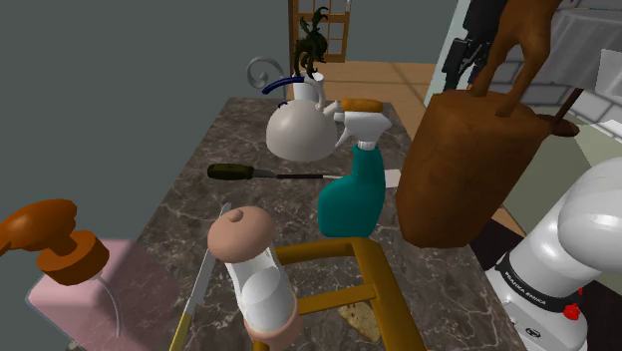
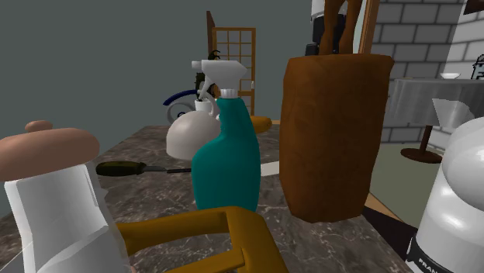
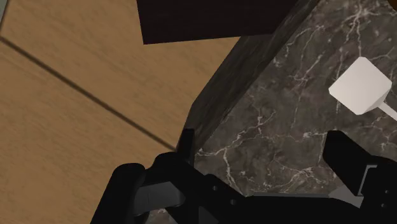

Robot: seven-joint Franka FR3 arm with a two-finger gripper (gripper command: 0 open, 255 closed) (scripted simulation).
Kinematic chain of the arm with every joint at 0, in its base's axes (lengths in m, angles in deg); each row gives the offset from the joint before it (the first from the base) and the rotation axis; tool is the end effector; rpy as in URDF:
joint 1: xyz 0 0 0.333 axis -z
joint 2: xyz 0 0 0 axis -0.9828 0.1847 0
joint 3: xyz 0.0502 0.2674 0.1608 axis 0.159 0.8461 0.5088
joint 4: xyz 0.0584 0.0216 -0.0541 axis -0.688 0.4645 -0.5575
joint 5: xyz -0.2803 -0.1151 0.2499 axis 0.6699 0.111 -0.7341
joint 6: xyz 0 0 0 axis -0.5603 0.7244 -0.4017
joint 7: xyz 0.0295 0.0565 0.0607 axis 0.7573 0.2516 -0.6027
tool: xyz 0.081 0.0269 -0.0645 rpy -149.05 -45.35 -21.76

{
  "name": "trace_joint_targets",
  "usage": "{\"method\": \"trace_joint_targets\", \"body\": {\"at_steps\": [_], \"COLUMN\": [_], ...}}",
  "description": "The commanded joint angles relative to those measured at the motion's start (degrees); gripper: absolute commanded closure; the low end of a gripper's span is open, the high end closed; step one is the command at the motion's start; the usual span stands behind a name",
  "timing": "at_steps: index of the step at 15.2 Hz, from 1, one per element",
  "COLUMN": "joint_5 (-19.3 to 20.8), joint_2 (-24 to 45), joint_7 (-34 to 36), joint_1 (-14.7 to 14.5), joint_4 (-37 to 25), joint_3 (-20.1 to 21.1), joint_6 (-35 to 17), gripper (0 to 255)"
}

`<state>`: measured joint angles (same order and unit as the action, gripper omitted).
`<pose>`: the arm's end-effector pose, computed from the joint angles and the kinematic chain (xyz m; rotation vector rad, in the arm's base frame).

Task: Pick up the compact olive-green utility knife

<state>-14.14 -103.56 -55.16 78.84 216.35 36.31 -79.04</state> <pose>0.3112 -0.0337 0.5759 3.1050 -0.1145 -0.0291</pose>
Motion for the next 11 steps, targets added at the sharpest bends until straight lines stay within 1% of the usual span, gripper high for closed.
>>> {"method": "trace_joint_targets", "body": {"at_steps": [1,6,11], "joint_5": [0.0,-2.6,-4.7], "joint_2": [0.0,7.1,14.7], "joint_7": [0.0,0.3,0.4], "joint_1": [0.0,-3.3,-6.3], "joint_4": [0.0,-1.4,-4.0], "joint_3": [0.0,2.6,5.3], "joint_6": [0.0,-6.0,-11.4], "gripper": [0,0,0]}}
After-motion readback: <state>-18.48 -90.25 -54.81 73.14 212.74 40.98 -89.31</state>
